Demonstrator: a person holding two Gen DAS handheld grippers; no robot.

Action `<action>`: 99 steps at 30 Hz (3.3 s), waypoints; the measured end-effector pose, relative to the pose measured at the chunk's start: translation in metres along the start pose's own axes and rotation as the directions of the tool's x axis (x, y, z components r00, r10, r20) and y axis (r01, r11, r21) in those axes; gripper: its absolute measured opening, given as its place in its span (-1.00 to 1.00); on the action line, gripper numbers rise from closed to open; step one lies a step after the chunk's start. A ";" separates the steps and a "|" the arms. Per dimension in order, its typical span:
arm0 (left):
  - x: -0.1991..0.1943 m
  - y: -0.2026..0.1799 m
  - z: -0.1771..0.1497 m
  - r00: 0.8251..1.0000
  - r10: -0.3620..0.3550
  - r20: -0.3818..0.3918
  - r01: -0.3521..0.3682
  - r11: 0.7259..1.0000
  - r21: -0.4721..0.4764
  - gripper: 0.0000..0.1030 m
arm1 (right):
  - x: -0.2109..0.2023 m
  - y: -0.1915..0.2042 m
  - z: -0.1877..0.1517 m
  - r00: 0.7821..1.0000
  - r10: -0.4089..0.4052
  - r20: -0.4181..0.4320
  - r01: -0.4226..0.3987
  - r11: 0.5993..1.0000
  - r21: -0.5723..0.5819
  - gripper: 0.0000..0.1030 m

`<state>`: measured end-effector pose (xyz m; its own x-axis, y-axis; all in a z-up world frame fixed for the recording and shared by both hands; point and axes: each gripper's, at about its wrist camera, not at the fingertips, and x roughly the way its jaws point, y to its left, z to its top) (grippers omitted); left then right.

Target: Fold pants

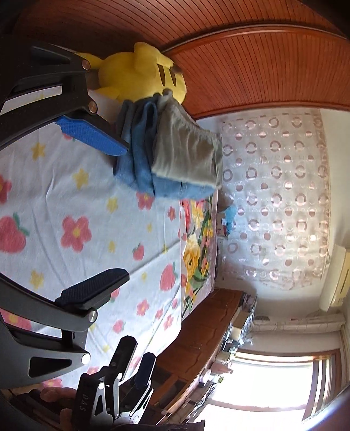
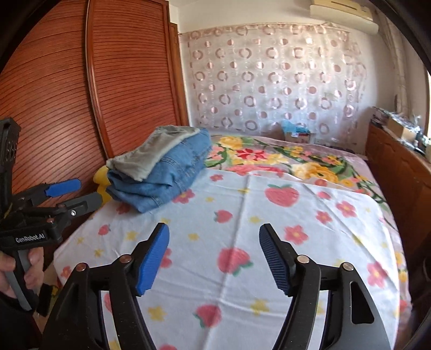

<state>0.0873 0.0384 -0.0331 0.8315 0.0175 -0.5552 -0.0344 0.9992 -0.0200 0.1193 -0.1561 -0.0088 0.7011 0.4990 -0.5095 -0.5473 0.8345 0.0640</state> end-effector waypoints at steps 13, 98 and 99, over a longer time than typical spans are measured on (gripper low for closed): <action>-0.031 -0.063 -0.007 0.998 -0.065 0.013 0.064 0.996 0.056 0.68 | -0.067 -0.021 -0.024 0.991 -0.137 0.011 0.136 0.988 0.078 0.55; -0.094 -0.065 0.008 0.991 -0.027 0.128 0.021 0.998 0.053 0.68 | -0.125 -0.007 -0.028 0.960 -0.207 0.189 0.192 0.977 0.096 0.55; -0.093 -0.066 0.008 0.991 -0.027 0.127 0.020 0.998 0.053 0.68 | -0.125 -0.007 -0.029 0.960 -0.208 0.188 0.193 0.977 0.096 0.55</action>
<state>0.0166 -0.0284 0.0268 0.8960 -0.0048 -0.4440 0.0120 0.9998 0.0134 0.0226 -0.2307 0.0296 0.8728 0.3495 -0.3408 -0.3557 0.9335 0.0463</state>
